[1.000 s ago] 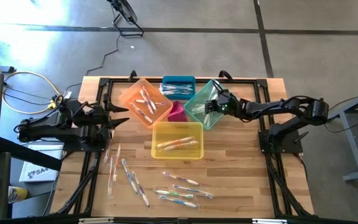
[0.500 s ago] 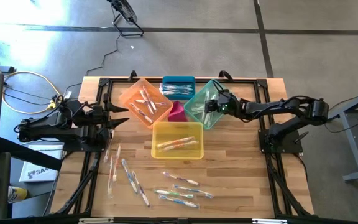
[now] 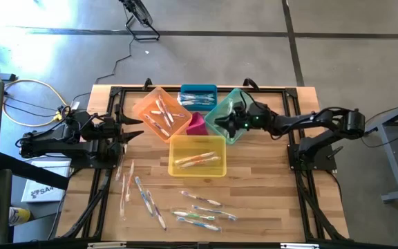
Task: Pick & Place Toothbrushes
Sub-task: Put the purple toothbrush into the orange bin
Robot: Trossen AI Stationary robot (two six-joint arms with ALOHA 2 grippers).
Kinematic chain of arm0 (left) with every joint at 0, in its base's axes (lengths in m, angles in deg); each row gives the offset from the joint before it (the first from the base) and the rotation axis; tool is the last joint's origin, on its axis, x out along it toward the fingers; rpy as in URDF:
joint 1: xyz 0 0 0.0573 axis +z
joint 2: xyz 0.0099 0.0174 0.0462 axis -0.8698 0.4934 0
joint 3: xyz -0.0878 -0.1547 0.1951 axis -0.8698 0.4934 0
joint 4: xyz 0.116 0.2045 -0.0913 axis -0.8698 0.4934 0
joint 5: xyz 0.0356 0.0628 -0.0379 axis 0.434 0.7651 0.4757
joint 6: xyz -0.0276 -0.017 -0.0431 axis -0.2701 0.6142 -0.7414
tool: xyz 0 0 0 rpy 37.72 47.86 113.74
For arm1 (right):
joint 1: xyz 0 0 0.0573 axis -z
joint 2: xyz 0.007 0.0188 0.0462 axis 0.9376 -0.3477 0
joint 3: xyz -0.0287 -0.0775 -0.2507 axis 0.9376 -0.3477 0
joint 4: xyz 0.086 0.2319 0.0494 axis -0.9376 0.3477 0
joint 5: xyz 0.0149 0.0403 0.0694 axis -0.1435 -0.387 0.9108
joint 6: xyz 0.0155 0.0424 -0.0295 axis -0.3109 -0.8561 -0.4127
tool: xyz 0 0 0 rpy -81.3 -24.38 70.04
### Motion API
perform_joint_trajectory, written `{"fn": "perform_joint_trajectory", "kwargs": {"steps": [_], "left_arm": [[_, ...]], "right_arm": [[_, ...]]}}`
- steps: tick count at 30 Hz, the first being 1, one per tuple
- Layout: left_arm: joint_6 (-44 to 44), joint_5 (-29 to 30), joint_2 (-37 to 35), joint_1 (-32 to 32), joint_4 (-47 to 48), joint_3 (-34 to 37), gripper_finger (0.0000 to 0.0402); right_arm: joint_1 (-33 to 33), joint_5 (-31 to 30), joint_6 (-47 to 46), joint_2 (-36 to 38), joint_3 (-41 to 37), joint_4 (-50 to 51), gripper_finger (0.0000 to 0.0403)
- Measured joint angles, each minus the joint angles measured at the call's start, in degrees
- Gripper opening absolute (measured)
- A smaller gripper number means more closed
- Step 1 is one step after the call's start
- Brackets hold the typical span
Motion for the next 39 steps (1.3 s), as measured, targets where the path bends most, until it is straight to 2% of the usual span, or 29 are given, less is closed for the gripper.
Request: {"fn": "perform_joint_trajectory", "kwargs": {"steps": [3, 7, 15, 24, 31, 34, 39], "left_arm": [[-0.02, 0.02, 0.00, 0.00, -0.23, 0.00, 0.0164], [-0.17, 0.04, 0.00, -0.11, -0.23, 0.00, 0.0164], [-1.97, 0.00, 0.00, -0.11, -0.22, -0.04, 0.0164], [-2.25, -0.07, 0.00, -0.11, 0.01, -0.04, 0.0164], [-7.56, -0.11, 0.00, -0.11, 2.77, -0.06, 0.0164], [-7.56, -0.11, 0.00, -0.11, 3.86, -0.07, 0.0164], [-7.56, -0.11, 0.02, -0.11, 3.87, -0.07, 0.0164]], "right_arm": [[-2.18, 2.49, 2.97, 0.00, 0.00, -4.64, 0.0069], [-4.92, 2.85, 6.53, 0.00, 0.00, -8.17, 0.0060], [-8.78, 2.73, 9.59, 0.00, 0.01, -8.59, 0.0056], [-9.20, 2.69, 9.62, 0.00, 0.01, -8.59, 0.0056], [-9.15, 2.67, 9.72, 0.00, 0.00, -8.56, 0.0056], [-9.15, 0.85, 9.82, 0.00, 0.02, -8.56, 0.0056], [-9.01, -5.77, 10.03, 0.00, 0.00, -8.60, 0.0056]]}}
